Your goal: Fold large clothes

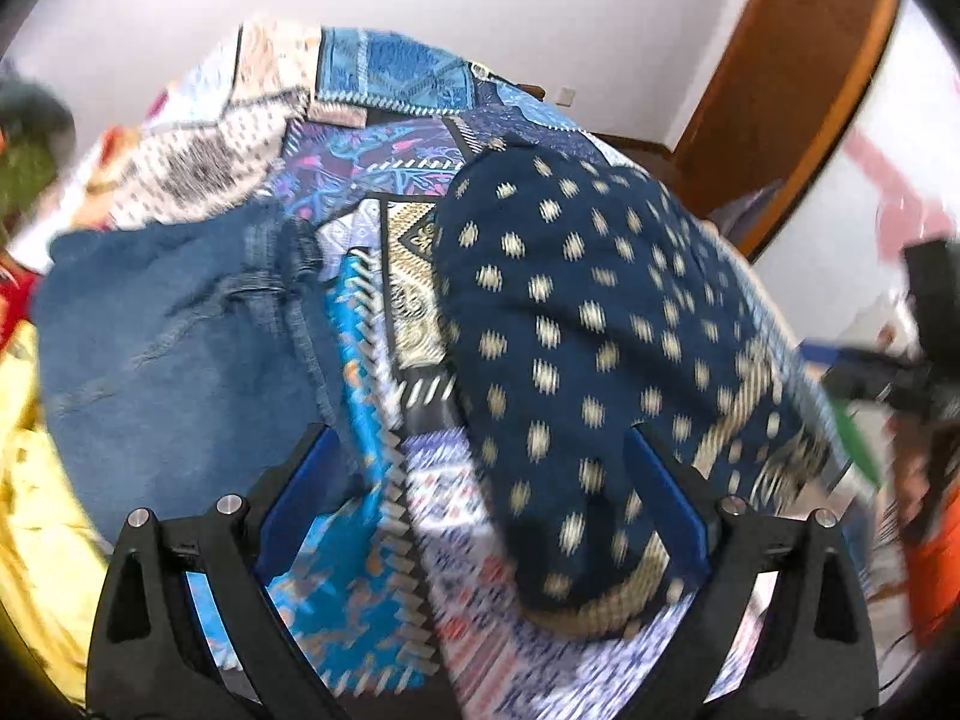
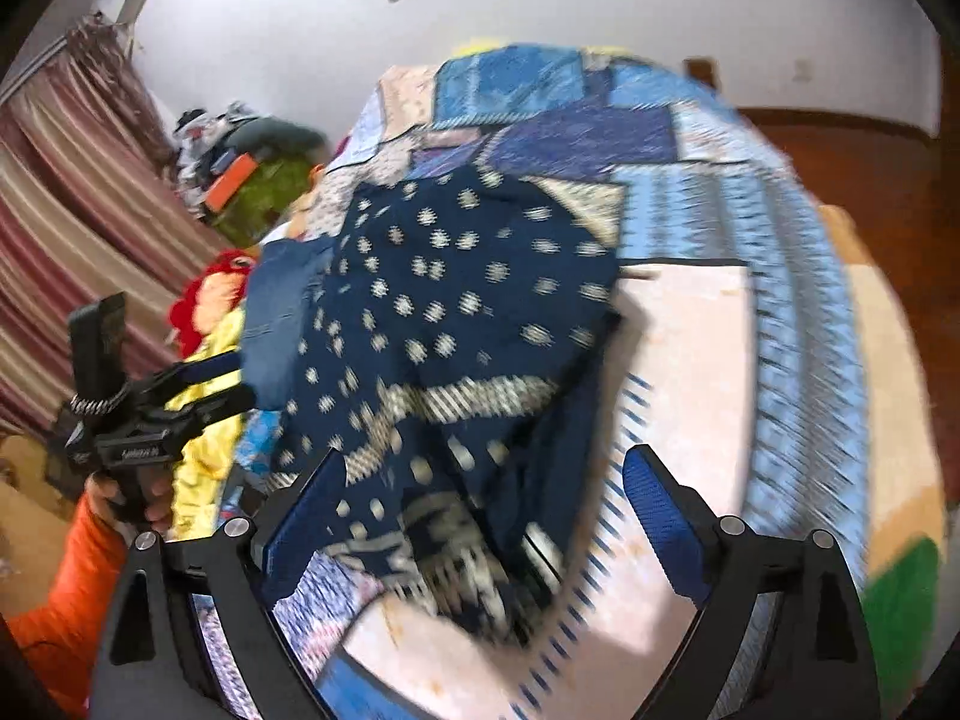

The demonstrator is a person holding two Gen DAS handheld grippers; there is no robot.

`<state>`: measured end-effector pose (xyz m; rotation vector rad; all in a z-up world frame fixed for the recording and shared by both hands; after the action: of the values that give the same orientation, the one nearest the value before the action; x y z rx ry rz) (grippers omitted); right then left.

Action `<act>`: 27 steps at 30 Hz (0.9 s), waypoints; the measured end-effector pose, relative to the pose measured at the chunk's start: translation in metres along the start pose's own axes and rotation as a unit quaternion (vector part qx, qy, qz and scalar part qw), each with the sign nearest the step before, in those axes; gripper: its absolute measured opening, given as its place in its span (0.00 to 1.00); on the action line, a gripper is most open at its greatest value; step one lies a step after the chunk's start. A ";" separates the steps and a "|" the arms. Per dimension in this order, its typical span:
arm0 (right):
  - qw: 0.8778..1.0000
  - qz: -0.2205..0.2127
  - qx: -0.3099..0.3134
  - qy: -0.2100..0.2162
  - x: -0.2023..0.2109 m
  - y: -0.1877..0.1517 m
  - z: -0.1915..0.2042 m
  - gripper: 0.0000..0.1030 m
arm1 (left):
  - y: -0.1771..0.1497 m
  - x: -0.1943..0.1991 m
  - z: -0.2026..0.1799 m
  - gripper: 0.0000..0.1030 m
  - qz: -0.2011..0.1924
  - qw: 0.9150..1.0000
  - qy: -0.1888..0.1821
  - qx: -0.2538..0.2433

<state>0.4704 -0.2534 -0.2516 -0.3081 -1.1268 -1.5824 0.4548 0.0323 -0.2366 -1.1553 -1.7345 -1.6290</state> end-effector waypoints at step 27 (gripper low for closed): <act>0.995 0.030 0.063 0.068 -0.087 0.048 0.023 0.27 | 0.036 -0.041 -0.034 0.37 -0.012 0.989 -0.146 0.018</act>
<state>0.5347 -0.1785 -0.2767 -0.1477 -1.0958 -1.4497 0.4995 -0.0134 -0.2452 -1.4188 -1.9538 -1.4947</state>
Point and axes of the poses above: each gripper's, at about its wrist camera, not at the fingertips, and x roughly against the way its jaws point, z to its left, y to its top, the point moved 4 cm from there along -x, roughly the way its jaws point, and after that the axes turned 6 degrees about y, right-handed, at the moved point
